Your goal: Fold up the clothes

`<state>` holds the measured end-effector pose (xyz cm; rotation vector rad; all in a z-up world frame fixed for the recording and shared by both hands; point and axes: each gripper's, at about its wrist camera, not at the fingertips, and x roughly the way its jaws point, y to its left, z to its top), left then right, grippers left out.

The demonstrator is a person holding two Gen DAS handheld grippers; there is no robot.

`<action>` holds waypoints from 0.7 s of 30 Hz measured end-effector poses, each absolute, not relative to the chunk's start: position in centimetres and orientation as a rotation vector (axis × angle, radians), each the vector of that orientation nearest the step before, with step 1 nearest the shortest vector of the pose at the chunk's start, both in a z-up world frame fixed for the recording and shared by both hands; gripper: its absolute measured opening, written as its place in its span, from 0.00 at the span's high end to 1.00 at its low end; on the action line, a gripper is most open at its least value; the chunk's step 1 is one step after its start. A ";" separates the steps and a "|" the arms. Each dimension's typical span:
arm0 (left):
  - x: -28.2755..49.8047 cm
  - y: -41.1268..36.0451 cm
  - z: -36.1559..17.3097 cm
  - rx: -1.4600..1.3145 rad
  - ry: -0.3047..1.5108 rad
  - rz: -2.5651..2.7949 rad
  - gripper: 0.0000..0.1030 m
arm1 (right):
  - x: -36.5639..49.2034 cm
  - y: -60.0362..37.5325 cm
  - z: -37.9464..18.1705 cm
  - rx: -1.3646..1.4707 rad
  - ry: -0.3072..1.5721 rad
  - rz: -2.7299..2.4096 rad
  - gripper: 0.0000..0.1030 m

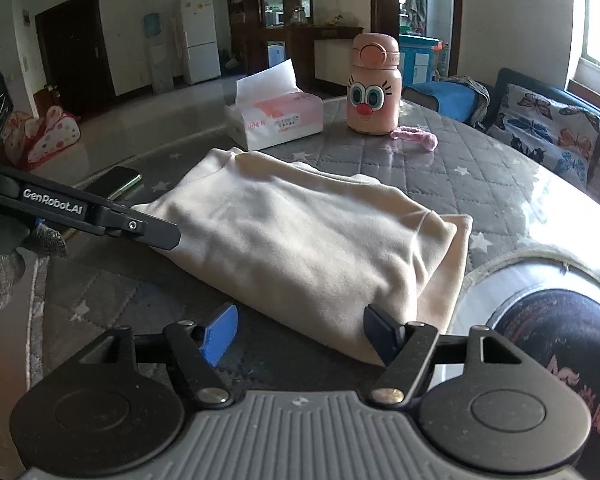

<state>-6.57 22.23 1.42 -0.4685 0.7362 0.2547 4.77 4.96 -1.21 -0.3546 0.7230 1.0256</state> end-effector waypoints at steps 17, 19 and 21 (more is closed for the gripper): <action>-8.8 19.2 2.2 -0.354 0.686 0.268 0.00 | 1.6 2.4 -1.4 -0.331 0.711 1.003 0.10; -8.8 18.9 2.0 -0.344 0.698 0.276 0.00 | 1.4 2.1 -1.4 -0.327 0.710 0.998 0.09; -8.8 18.5 1.8 -0.331 0.710 0.282 0.00 | 1.3 1.8 -1.5 -0.321 0.712 0.995 0.08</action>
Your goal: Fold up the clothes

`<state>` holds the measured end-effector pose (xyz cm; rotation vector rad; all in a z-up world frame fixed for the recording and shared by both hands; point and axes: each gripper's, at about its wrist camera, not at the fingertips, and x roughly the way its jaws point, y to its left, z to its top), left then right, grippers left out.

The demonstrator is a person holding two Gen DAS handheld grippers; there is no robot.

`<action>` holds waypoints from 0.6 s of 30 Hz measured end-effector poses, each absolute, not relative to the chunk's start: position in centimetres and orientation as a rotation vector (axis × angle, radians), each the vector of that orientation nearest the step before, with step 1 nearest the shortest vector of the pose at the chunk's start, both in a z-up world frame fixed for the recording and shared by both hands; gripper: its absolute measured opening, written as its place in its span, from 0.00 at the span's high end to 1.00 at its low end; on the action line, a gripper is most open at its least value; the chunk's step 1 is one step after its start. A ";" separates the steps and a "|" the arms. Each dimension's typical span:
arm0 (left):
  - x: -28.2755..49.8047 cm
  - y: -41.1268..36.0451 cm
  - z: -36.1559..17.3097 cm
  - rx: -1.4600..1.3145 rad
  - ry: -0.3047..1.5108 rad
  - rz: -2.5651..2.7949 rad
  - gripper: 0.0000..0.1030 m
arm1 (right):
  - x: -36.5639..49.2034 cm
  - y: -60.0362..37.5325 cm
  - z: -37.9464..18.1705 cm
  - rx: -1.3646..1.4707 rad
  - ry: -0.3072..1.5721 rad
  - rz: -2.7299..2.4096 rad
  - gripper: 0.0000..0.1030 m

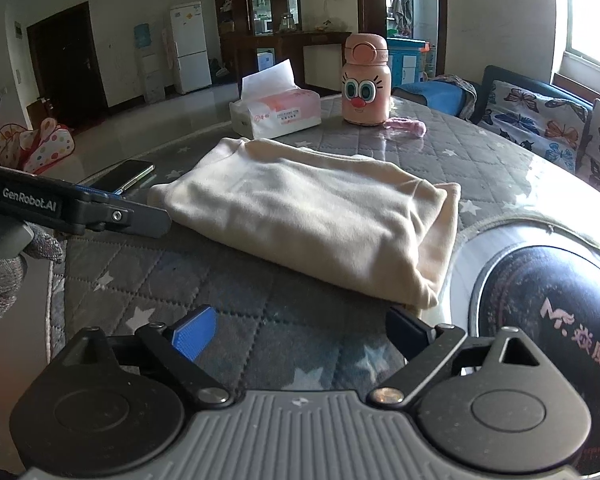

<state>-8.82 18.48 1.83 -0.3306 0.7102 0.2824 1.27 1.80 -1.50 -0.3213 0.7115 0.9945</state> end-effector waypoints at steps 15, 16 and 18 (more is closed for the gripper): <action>-8.8 15.6 1.4 -0.238 0.741 0.300 0.00 | 0.3 0.3 -2.0 -0.300 0.712 0.969 0.04; -8.8 15.5 1.4 -0.232 0.742 0.301 0.00 | 0.2 0.2 -2.0 -0.299 0.712 0.966 0.04; -8.8 15.3 1.4 -0.222 0.744 0.303 0.00 | 0.1 0.1 -2.1 -0.298 0.712 0.963 0.03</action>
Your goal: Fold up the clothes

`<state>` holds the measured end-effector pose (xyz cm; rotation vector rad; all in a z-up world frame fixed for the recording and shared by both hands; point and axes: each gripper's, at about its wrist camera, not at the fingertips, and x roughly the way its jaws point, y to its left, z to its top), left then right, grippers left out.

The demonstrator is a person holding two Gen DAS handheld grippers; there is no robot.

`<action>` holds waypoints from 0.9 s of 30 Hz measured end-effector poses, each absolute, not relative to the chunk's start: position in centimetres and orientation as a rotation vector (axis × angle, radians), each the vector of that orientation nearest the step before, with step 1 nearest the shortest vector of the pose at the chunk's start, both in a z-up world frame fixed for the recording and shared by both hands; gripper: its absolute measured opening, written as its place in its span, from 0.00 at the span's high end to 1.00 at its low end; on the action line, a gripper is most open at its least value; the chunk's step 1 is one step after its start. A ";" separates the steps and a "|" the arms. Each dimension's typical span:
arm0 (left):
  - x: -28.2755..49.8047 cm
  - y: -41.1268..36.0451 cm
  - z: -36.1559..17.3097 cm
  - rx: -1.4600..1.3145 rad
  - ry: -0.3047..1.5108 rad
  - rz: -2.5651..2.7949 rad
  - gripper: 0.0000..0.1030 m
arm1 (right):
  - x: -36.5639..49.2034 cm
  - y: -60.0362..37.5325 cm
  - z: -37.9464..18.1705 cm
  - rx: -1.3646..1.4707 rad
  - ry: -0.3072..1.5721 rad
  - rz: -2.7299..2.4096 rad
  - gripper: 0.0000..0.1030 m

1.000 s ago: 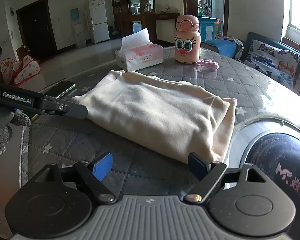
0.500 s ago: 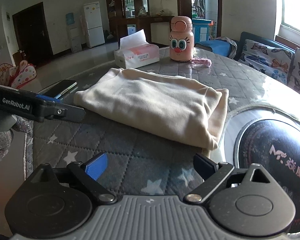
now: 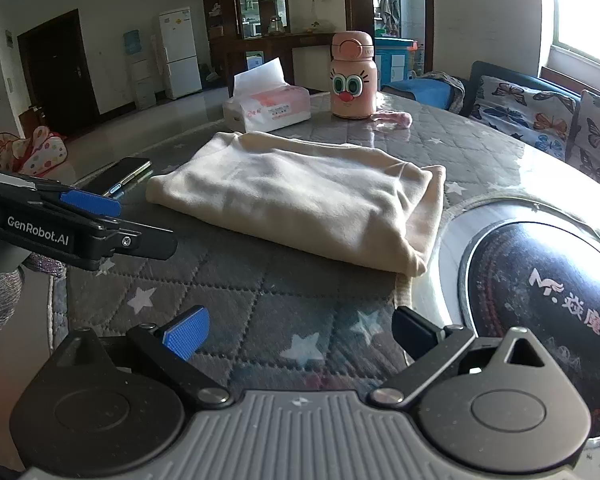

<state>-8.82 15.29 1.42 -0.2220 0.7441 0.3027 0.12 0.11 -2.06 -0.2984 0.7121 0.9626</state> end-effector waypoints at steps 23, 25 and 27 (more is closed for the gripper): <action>-9.4 15.1 1.0 -0.205 0.751 0.318 0.00 | -0.1 0.6 -2.8 -0.302 0.729 0.917 0.00; -9.4 15.0 1.0 -0.203 0.752 0.318 0.00 | -0.2 0.7 -2.8 -0.304 0.729 0.919 0.00; -9.3 15.0 1.0 -0.200 0.753 0.317 0.00 | -0.2 0.8 -2.8 -0.305 0.729 0.921 0.00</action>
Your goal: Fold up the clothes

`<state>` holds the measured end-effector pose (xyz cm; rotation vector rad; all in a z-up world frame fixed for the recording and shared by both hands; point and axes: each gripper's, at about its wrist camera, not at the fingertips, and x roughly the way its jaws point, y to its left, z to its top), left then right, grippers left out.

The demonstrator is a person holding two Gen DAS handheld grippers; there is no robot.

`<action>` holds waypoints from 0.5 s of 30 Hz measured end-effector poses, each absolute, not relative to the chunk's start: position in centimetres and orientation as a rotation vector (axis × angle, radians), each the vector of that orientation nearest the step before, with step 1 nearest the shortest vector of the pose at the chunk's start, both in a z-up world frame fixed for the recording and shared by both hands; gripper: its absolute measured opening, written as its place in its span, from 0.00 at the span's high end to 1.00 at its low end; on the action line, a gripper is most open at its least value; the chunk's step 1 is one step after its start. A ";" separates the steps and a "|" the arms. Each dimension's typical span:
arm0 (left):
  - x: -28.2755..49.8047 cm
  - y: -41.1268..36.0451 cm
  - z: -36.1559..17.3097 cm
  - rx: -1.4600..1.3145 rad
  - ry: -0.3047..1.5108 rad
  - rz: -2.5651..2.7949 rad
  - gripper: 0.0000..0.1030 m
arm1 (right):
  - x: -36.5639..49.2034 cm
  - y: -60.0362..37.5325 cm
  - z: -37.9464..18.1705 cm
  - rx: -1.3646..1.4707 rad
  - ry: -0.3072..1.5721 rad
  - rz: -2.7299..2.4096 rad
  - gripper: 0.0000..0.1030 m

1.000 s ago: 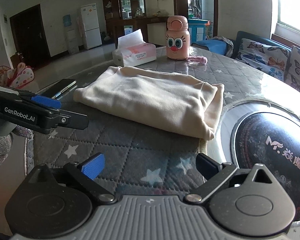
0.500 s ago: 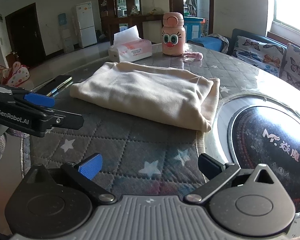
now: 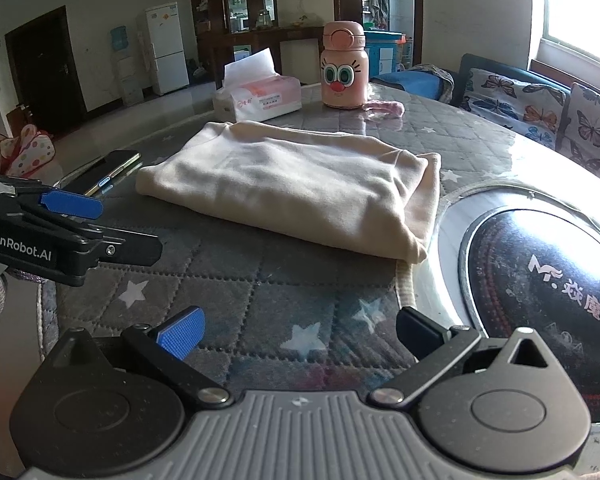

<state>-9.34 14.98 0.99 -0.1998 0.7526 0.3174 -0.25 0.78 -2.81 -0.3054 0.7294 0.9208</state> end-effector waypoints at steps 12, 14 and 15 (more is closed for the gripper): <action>-9.0 14.7 0.8 -0.185 0.757 0.317 0.00 | -0.1 1.0 -3.0 -0.303 0.735 0.910 0.00; -9.0 14.7 0.8 -0.183 0.757 0.318 0.00 | -0.1 1.0 -3.0 -0.302 0.736 0.909 0.00; -8.9 14.7 0.7 -0.183 0.757 0.318 0.00 | 0.0 1.1 -3.0 -0.301 0.737 0.909 0.00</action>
